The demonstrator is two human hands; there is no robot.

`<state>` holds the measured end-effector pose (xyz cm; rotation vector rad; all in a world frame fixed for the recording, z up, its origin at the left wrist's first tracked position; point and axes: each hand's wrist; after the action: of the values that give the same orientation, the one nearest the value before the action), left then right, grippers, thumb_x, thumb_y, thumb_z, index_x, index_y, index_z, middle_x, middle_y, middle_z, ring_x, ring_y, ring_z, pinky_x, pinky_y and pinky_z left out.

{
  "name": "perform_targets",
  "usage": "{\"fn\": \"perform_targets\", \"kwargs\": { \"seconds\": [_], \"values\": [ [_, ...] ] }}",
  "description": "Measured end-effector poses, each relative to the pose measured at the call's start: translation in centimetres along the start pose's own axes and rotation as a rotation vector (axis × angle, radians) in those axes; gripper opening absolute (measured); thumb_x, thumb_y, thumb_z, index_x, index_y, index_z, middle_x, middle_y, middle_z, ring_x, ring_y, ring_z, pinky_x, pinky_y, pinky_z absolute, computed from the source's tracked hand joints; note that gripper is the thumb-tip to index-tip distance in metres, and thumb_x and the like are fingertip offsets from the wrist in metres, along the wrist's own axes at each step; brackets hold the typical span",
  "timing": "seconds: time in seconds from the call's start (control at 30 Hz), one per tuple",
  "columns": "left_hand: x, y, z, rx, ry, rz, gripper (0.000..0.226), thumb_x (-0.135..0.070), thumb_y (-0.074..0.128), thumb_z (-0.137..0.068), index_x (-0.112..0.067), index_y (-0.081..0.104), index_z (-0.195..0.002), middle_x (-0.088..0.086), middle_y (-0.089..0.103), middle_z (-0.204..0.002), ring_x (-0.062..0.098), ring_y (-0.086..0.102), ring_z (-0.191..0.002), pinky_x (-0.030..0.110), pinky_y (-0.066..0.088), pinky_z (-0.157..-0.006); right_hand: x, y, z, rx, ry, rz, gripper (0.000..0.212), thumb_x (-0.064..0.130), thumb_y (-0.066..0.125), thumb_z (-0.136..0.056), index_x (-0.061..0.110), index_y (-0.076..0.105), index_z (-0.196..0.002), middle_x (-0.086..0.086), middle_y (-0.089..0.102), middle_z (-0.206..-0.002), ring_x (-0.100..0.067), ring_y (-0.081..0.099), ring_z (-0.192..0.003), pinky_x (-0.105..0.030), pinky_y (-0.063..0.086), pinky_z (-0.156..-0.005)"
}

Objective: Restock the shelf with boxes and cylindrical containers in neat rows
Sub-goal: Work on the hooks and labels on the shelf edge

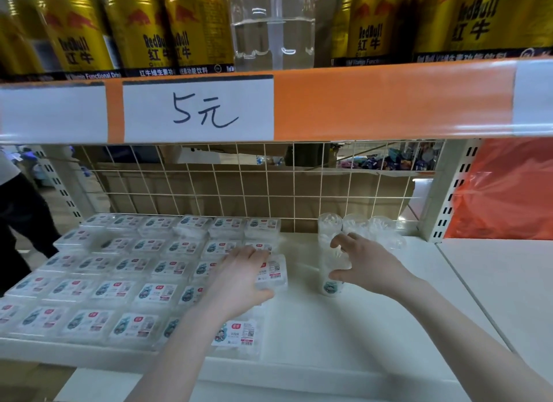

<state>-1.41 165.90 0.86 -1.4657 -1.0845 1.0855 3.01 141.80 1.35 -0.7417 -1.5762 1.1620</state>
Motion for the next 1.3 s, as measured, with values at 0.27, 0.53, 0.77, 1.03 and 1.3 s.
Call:
{"fn": "perform_targets", "kwargs": {
  "seconds": [0.27, 0.53, 0.77, 1.03, 1.3],
  "values": [
    [0.1, 0.0, -0.1, -0.010, 0.011, -0.004, 0.068, -0.046, 0.060, -0.079, -0.029, 0.036, -0.140, -0.006, 0.043, -0.135, 0.015, 0.040, -0.123, 0.028, 0.035, -0.098, -0.1, 0.8, -0.5, -0.080, 0.035, 0.010, 0.043, 0.045, 0.067, -0.077, 0.021, 0.048, -0.106, 0.004, 0.052, -0.110, -0.019, 0.050, -0.089, -0.033, 0.046, -0.076],
    [0.4, 0.2, -0.1, 0.002, 0.014, -0.009, 0.069, -0.048, 0.059, -0.080, -0.028, 0.035, -0.141, -0.006, 0.042, -0.138, 0.016, 0.040, -0.124, 0.029, 0.036, -0.099, -0.2, 1.3, -0.3, -0.130, 0.029, 0.056, 0.040, 0.048, 0.065, -0.079, 0.021, 0.049, -0.104, 0.005, 0.052, -0.107, -0.017, 0.045, -0.081, -0.031, 0.043, -0.071],
    [1.1, -0.4, 0.5, -0.021, 0.022, -0.001, 0.068, -0.047, 0.060, -0.080, -0.029, 0.036, -0.141, -0.007, 0.043, -0.138, 0.014, 0.041, -0.124, 0.027, 0.034, -0.099, 0.1, 1.8, 0.0, -0.196, 0.021, 0.141, 0.040, 0.052, 0.059, -0.082, 0.023, 0.049, -0.108, 0.007, 0.052, -0.110, -0.012, 0.040, -0.080, -0.029, 0.041, -0.071],
    [3.5, -1.2, 2.8, -0.030, 0.022, 0.007, 0.065, -0.044, 0.058, -0.082, -0.028, 0.035, -0.141, -0.006, 0.042, -0.138, 0.014, 0.038, -0.126, 0.027, 0.033, -0.101, 0.8, 2.7, 0.4, -0.273, -0.004, 0.243, 0.043, 0.053, 0.059, -0.083, 0.020, 0.055, -0.110, 0.002, 0.056, -0.108, -0.020, 0.052, -0.097, -0.029, 0.037, -0.076],
    [7.4, -1.4, 6.2, 0.014, 0.005, 0.064, 0.071, -0.044, 0.059, -0.084, -0.031, 0.026, -0.146, -0.009, 0.032, -0.146, 0.012, 0.026, -0.135, 0.029, 0.026, -0.109, 4.3, 4.5, 1.6, -0.569, -0.115, 0.234, 0.023, 0.014, 0.084, -0.063, 0.009, 0.067, -0.078, -0.008, 0.065, -0.077, -0.033, 0.061, -0.064, -0.034, 0.048, -0.052]
  ]
}}
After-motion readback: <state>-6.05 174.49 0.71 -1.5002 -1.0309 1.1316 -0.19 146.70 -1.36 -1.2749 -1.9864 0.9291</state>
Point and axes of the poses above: each hand's wrist, its own z-axis away from the middle knuckle, its own y-axis out of the palm, x = y × z
